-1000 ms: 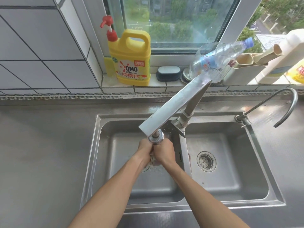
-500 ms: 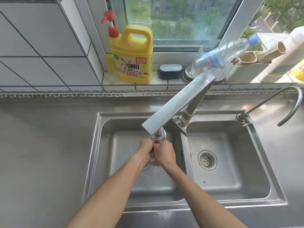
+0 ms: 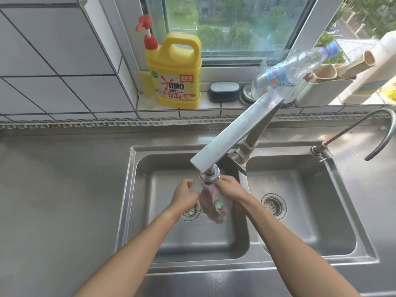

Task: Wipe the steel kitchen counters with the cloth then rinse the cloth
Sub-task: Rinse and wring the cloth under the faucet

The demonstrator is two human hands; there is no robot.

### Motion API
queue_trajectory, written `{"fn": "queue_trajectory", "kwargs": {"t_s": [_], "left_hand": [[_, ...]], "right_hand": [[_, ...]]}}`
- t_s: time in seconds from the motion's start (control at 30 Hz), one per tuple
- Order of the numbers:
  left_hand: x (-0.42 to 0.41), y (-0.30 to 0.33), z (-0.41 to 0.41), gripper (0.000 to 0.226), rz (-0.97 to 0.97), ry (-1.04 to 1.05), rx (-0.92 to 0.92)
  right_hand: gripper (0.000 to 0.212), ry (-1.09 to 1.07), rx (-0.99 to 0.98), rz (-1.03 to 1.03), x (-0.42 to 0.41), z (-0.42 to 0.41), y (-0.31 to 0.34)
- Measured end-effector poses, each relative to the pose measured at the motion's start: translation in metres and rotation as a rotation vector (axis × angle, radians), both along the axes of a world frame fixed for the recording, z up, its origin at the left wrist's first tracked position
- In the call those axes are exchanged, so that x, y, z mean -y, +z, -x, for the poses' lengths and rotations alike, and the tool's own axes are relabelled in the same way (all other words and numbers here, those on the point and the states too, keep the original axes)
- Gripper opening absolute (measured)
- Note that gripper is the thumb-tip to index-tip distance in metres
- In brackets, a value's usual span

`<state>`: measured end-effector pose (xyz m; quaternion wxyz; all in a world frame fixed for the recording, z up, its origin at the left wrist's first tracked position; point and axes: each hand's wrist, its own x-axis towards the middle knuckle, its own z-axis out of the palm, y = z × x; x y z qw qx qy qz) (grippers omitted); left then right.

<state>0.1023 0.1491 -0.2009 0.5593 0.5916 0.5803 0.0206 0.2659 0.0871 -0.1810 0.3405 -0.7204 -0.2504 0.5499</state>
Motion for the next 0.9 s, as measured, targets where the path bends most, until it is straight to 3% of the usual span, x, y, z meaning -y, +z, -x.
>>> {"fn": "queue_trajectory", "kwargs": {"t_s": [0.07, 0.1, 0.23, 0.33, 0.53, 0.6, 0.73, 0.9], "left_hand": [[-0.003, 0.0, 0.001, 0.066, 0.088, -0.04, 0.184], [-0.004, 0.002, 0.001, 0.066, 0.16, -0.06, 0.253], [-0.011, 0.009, 0.004, 0.016, 0.31, -0.08, 0.357], [-0.013, 0.011, 0.007, 0.025, 0.295, -0.087, 0.415], [-0.008, 0.012, 0.018, 0.034, 0.327, 0.201, 0.478], [-0.007, 0.015, 0.017, 0.034, 0.349, 0.271, 0.513], [-0.006, 0.021, 0.009, 0.046, 0.383, 0.356, 0.488], [-0.013, 0.021, 0.009, 0.043, 0.275, 0.35, 0.314]], "right_hand": [[0.036, 0.065, -0.012, 0.039, 0.001, 0.0, 0.004], [0.035, 0.082, -0.025, 0.05, 0.0, -0.001, 0.007], [0.034, 0.008, -0.141, 0.044, -0.001, -0.01, 0.02], [0.034, -0.013, -0.161, 0.022, -0.001, -0.016, 0.023], [0.032, -0.095, -0.255, 0.014, 0.013, -0.002, 0.001], [0.043, -0.114, -0.355, 0.058, 0.015, 0.01, -0.004], [0.047, -0.163, -0.493, 0.078, 0.012, 0.029, -0.007], [0.041, -0.266, -0.4, 0.044, 0.011, 0.025, -0.001]]}}
